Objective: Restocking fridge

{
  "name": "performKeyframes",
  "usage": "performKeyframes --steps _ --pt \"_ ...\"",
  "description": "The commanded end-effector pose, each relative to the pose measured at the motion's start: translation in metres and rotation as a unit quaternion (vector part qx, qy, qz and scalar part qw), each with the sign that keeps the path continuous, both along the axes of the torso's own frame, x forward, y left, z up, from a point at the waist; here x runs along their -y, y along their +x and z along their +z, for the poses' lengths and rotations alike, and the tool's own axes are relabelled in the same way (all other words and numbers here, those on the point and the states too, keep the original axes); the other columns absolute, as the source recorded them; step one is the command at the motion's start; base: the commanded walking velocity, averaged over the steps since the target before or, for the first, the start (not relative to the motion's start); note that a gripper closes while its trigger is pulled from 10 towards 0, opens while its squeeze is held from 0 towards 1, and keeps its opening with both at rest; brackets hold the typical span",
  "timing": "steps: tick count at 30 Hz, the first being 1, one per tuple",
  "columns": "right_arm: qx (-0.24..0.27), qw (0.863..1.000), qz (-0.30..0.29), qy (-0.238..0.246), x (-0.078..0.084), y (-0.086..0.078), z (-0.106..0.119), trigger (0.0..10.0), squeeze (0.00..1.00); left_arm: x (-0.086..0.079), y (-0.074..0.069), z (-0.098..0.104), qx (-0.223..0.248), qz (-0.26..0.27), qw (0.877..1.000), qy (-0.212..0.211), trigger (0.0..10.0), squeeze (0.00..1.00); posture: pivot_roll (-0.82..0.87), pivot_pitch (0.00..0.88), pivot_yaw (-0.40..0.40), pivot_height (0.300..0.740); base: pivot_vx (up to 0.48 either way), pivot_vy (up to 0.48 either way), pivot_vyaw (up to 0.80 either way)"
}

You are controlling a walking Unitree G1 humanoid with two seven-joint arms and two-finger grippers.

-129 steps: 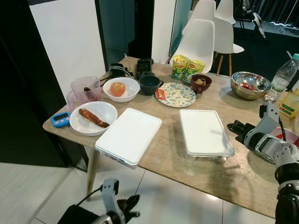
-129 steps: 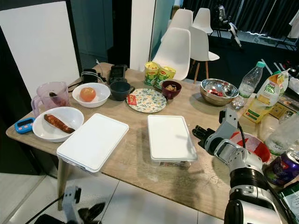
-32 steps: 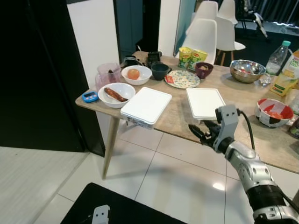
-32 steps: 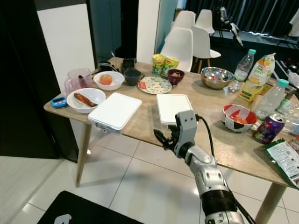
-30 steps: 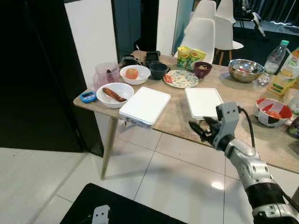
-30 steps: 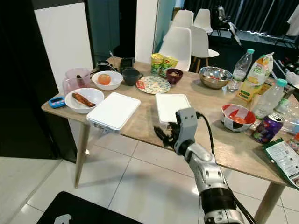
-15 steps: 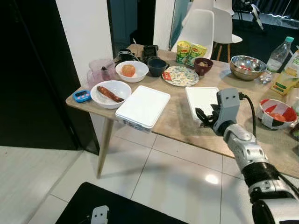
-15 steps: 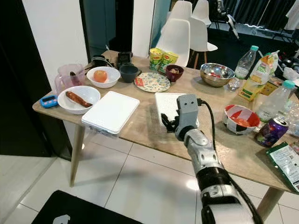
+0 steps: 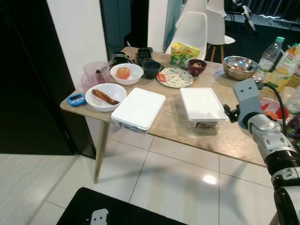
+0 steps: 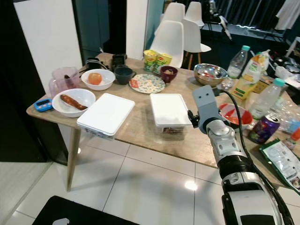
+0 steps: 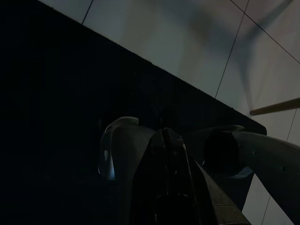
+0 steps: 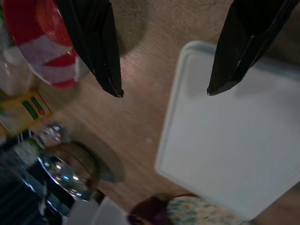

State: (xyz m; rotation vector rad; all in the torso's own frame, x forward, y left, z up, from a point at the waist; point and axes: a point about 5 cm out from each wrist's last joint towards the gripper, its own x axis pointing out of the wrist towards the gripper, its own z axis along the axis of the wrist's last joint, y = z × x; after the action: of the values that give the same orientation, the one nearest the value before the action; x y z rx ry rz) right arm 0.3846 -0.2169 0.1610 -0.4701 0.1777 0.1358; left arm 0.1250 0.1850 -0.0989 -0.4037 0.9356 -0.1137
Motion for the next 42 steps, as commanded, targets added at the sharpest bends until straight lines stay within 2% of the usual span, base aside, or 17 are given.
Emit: performKeyframes --steps 1,6,7,8,13,14,16,17,20,26,34,42 --pt "0.001 0.999 0.029 -0.026 -0.009 -0.002 -0.005 10.0 0.00 0.006 -0.009 -0.004 -0.019 -0.011 1.000 -0.005 10.0 0.00 0.09 0.000 -0.095 0.740 0.000 0.000 0.00" --pt "0.002 0.999 0.041 -0.036 -0.014 -0.002 -0.008 10.0 0.00 0.008 -0.009 -0.004 -0.019 -0.014 1.000 -0.006 10.0 0.00 0.09 0.000 -0.094 0.740 0.000 0.000 0.00" --pt "0.002 0.998 0.045 -0.032 -0.017 -0.002 -0.009 8.5 0.00 0.009 -0.010 -0.004 -0.019 -0.016 1.000 -0.007 10.0 0.00 0.09 0.000 -0.095 0.740 0.000 0.000 0.00" --pt "0.010 0.999 0.038 -0.022 -0.021 -0.001 -0.009 0.0 0.00 0.010 -0.010 -0.004 -0.019 -0.018 1.000 -0.008 10.0 0.00 0.09 0.000 -0.093 0.740 0.000 0.000 0.00" --pt "0.021 0.999 0.024 -0.016 -0.025 0.003 -0.005 0.0 0.00 0.008 -0.014 -0.005 -0.022 -0.020 1.000 -0.006 10.0 0.00 0.09 0.000 -0.092 0.740 0.000 0.000 0.00" --pt "0.021 0.999 0.026 -0.021 -0.029 0.004 -0.005 5.6 0.00 0.007 -0.015 -0.005 -0.023 -0.020 1.000 -0.005 10.0 0.00 0.10 0.000 -0.092 0.740 0.000 0.000 0.00" --pt "0.021 0.999 0.028 -0.025 -0.031 0.004 -0.004 5.6 0.00 0.007 -0.016 -0.006 -0.024 -0.019 1.000 -0.005 10.0 0.00 0.10 0.000 -0.092 0.740 0.000 0.000 0.00" --pt "0.018 0.999 0.035 -0.034 -0.035 0.005 -0.006 10.0 0.00 0.007 -0.017 -0.006 -0.025 -0.022 0.999 -0.004 10.0 0.00 0.10 0.000 -0.093 0.740 0.000 0.000 0.00" --pt "0.004 0.998 0.044 -0.054 -0.040 0.004 -0.013 10.0 0.00 0.008 -0.020 -0.006 -0.026 -0.029 0.999 -0.004 10.0 0.00 0.10 0.000 -0.096 0.740 0.000 0.000 0.00" --pt "-0.015 0.995 0.038 -0.086 -0.037 0.003 -0.024 10.0 0.00 0.008 -0.027 -0.008 -0.031 -0.032 0.999 -0.004 10.0 0.00 0.10 0.000 -0.098 0.740 0.000 0.000 0.00" --pt "-0.006 0.994 0.039 -0.104 -0.033 0.005 -0.017 10.0 0.00 0.008 -0.035 -0.009 -0.038 -0.039 0.998 -0.004 10.0 0.00 0.10 0.003 -0.097 0.740 0.000 0.000 0.00" --pt "0.003 0.993 0.069 -0.099 -0.034 0.006 -0.013 10.0 0.00 0.009 -0.031 -0.008 -0.031 -0.044 0.999 -0.004 10.0 0.00 0.10 0.001 -0.101 0.740 0.000 0.000 0.00"
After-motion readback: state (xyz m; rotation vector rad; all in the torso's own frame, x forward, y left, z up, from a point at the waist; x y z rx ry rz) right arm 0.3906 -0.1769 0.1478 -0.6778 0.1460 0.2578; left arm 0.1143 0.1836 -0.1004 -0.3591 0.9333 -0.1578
